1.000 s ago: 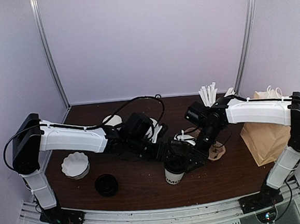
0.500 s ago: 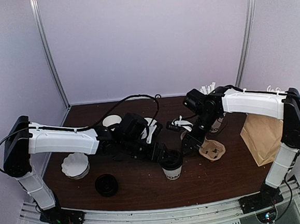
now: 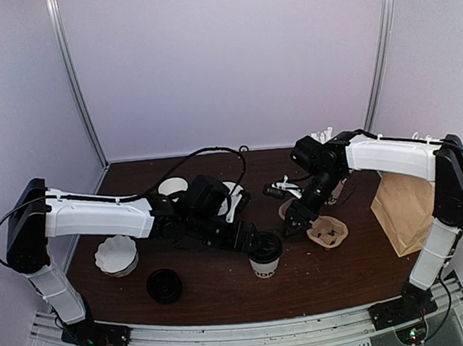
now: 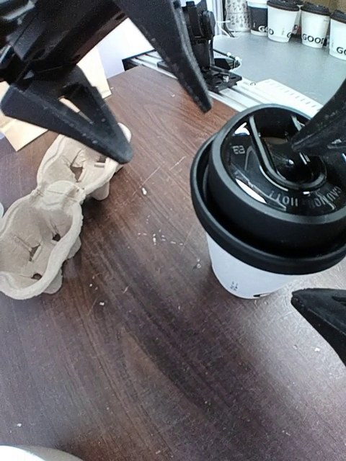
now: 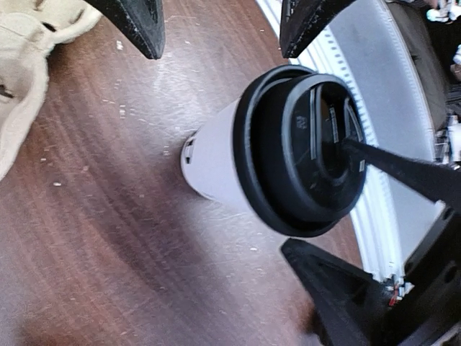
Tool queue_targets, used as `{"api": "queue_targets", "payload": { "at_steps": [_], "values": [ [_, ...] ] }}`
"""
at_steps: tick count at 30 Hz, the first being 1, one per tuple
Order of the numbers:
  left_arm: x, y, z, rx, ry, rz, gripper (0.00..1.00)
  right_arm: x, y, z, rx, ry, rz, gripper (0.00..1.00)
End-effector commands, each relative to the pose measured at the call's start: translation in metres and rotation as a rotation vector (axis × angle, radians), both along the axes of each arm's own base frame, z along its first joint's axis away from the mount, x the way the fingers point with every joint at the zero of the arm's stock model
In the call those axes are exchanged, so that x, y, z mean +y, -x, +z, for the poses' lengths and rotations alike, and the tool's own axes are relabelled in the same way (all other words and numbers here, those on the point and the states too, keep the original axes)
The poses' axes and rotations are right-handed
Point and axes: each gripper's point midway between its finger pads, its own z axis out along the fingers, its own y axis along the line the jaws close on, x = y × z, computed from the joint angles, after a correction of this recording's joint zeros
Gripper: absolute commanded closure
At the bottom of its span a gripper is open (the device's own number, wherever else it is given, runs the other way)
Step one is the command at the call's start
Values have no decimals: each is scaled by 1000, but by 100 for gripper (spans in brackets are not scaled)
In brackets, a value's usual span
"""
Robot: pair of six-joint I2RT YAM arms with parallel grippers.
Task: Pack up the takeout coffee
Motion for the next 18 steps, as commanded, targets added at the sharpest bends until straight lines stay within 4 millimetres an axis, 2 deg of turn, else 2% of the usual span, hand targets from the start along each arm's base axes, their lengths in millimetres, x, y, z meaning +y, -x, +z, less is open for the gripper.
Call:
{"api": "queue_targets", "payload": {
  "at_steps": [1, 18],
  "values": [
    [3, -2, -8, -4, -44, 14, 34, 2, 26, 3, 130, -74, 31, 42],
    [1, -2, -17, 14, -67, 3, 36, 16, 31, -11, 285, -99, 16, 47]
  ]
}}
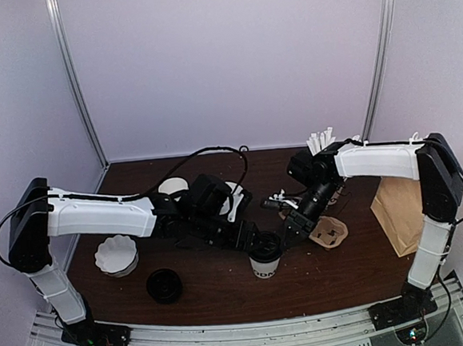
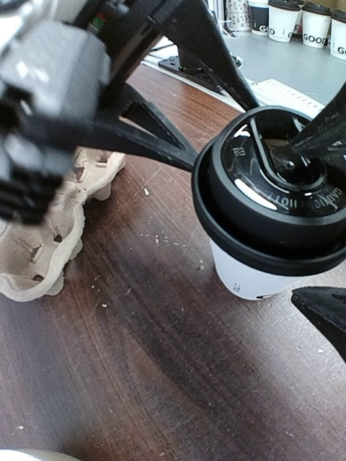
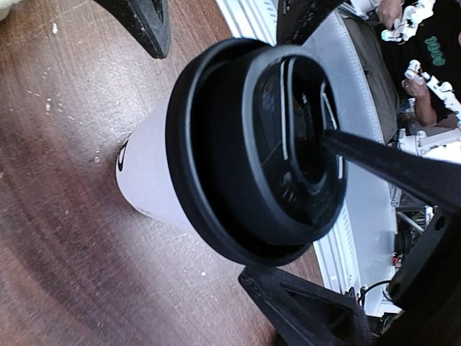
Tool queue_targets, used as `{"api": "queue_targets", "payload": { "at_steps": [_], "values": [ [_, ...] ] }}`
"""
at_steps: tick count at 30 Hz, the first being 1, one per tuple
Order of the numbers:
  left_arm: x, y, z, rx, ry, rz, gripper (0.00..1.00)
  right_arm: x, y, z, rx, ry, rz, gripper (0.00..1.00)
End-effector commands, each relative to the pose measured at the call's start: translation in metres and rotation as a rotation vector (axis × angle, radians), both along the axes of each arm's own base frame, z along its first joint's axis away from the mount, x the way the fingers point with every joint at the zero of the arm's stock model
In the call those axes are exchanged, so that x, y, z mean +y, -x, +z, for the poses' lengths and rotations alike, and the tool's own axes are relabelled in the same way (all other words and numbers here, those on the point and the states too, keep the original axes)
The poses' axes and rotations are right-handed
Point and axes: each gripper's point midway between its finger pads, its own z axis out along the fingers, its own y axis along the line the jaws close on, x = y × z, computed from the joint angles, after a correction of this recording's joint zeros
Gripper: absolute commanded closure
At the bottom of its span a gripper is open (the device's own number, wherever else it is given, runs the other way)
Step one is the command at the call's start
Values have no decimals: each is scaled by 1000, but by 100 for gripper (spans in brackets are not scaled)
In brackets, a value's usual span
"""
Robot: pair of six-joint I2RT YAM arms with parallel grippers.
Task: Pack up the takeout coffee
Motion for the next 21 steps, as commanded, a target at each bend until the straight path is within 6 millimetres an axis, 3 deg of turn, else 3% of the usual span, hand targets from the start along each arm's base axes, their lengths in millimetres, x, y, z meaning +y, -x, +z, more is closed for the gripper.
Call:
{"api": "queue_targets", "payload": {
  "at_steps": [1, 6, 13, 21],
  "values": [
    [3, 1, -18, 18, -63, -3, 37, 8, 3, 3, 64, -26, -4, 47],
    [5, 3, -21, 28, -66, -1, 39, 4, -1, -13, 70, 39, -28, 48],
    [10, 4, -30, 38, -86, 7, 39, -35, -19, -74, -28, 346, -65, 51],
    [15, 5, -37, 38, -108, 13, 39, -42, -33, -79, -132, 428, -43, 52]
  ]
}}
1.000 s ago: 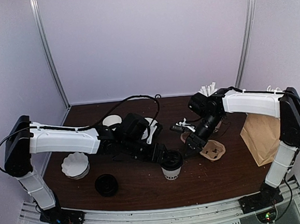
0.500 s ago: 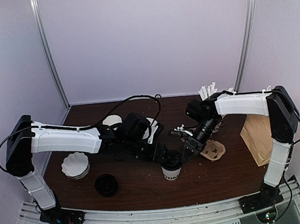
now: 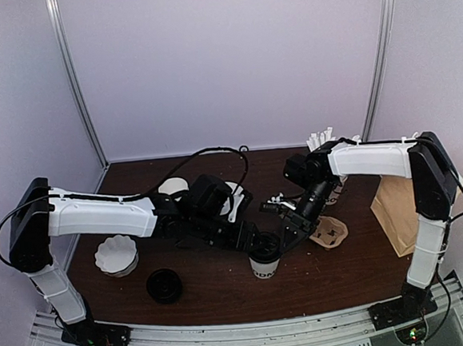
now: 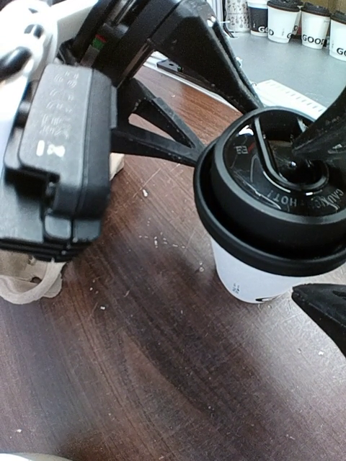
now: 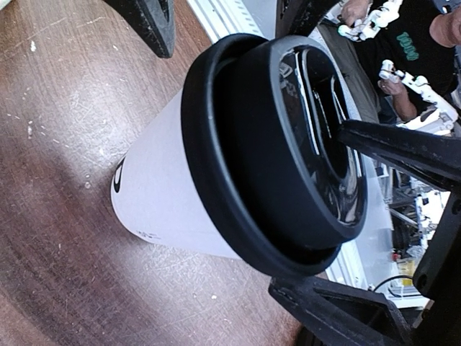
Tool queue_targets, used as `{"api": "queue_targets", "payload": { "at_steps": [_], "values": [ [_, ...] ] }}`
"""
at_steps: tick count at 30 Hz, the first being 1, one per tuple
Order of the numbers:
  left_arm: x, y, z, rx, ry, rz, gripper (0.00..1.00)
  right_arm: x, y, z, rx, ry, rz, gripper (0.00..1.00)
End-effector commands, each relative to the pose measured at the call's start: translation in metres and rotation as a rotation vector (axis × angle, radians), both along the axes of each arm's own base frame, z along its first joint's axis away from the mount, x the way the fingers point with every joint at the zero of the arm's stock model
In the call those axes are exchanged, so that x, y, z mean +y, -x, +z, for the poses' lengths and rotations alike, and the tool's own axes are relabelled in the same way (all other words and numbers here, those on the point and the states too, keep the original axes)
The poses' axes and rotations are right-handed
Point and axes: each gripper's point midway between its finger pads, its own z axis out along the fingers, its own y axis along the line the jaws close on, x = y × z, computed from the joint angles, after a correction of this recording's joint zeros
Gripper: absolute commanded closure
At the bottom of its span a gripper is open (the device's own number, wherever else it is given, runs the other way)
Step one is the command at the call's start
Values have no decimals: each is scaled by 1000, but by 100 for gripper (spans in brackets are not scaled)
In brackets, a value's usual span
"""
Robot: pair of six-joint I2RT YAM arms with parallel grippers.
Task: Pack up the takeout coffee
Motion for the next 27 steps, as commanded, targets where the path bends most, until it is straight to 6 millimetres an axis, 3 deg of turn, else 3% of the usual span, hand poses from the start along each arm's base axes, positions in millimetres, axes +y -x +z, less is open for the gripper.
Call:
{"api": "queue_targets", "payload": {
  "at_steps": [1, 5, 11, 14, 21, 27],
  "values": [
    [16, 4, -34, 26, -104, 15, 39, -37, -36, -66, -240, 320, 30, 52],
    [14, 2, -21, -9, -90, -3, 39, -30, -36, -58, -262, 293, 61, 53],
    [15, -1, 19, -92, -24, -14, 31, -8, -53, -4, -281, 118, 46, 50],
    [16, -1, 33, -121, 8, -19, 29, 0, -53, 11, -274, 61, 52, 49],
    [19, -3, 30, -110, -2, 12, 27, 9, -51, 22, -245, 2, 56, 48],
    [20, -4, 28, -113, -14, 17, 27, -4, -46, 31, -232, -7, 37, 45]
  ]
}}
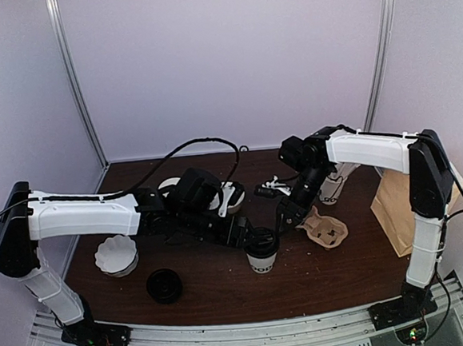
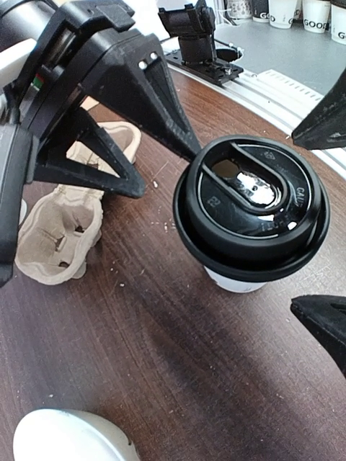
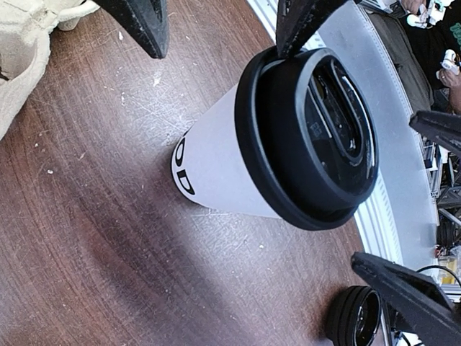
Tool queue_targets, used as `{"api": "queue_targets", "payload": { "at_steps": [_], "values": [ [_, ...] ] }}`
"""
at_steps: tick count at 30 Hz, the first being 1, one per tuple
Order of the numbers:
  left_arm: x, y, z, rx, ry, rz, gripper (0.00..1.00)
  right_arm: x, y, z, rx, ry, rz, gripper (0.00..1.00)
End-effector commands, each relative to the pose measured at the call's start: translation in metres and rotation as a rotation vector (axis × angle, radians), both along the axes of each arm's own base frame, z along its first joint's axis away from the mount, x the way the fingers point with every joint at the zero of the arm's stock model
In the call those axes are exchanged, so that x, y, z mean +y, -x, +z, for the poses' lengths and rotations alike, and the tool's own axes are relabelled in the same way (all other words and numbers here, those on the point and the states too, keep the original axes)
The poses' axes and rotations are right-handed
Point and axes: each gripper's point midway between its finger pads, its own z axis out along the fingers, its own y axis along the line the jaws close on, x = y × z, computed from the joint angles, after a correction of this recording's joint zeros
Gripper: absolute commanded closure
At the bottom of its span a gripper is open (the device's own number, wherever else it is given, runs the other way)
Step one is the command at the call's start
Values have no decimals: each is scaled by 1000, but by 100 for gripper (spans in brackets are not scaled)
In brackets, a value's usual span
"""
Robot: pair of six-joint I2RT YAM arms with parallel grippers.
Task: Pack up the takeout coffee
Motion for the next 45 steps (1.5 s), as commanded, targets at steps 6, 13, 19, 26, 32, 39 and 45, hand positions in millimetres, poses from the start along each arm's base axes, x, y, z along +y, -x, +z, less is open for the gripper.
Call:
{"api": "queue_targets", "payload": {
  "at_steps": [6, 13, 19, 26, 32, 39, 45],
  "values": [
    [12, 4, -1, -15, -45, -11, 29, -19, 14, 7, 56, -41, -3, 45],
    [39, 10, 0, 44, 1, 93, 35, -12, 20, 11, 105, -94, -4, 45],
    [21, 13, -10, 141, 82, 99, 49, -6, 14, 9, 125, -107, -11, 46],
    [14, 5, -12, 141, 102, 95, 51, -3, 12, 7, 137, -110, -15, 52],
    [15, -2, -15, 143, 100, 109, 52, -1, 11, 4, 145, -112, -18, 53],
    [12, -8, -27, 154, 84, 107, 53, 3, 8, 1, 162, -119, -21, 54],
    [13, -9, -36, 175, 74, 113, 54, 2, 9, -7, 177, -106, -24, 53]
  ]
}}
